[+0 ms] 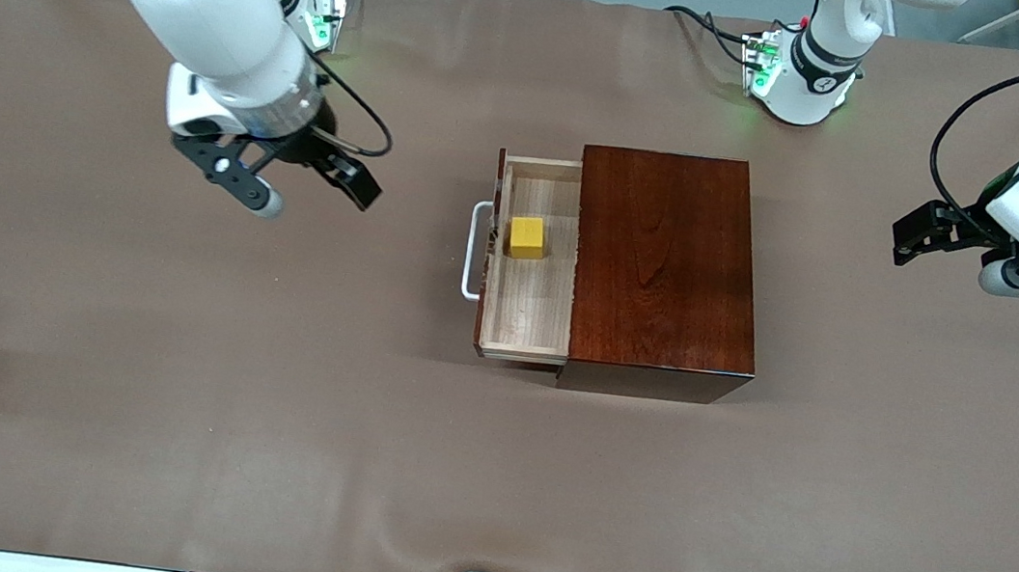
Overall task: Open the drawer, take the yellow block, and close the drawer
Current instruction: 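Lower the right gripper into the drawer over the yellow cube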
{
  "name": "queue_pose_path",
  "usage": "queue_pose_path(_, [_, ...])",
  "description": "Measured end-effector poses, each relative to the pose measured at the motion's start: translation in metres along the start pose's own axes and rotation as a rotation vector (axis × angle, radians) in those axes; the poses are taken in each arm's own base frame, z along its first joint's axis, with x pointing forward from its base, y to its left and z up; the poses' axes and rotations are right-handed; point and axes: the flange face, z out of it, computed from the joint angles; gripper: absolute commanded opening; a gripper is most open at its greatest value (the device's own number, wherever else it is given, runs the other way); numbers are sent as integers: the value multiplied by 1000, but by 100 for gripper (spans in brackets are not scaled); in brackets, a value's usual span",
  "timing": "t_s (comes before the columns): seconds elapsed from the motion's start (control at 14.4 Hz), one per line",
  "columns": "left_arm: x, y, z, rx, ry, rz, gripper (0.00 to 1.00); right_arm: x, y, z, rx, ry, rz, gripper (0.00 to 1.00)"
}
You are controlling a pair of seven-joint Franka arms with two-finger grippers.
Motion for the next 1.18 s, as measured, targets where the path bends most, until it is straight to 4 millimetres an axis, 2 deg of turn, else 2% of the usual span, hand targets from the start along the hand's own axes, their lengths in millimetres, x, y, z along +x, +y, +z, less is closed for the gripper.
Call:
queue_pose_path(0.42, [1,3,5,0,2,6,100,-36,-37,34,37,-11,251,100])
queue_pose_path(0.83, [0,8,6,0,2,15,100,-56,-59,56,67,-17,424,100])
queue_pose_path(1.18, [0,8,8,1,3,17,100,-78,-88,81,90,-37,631,100])
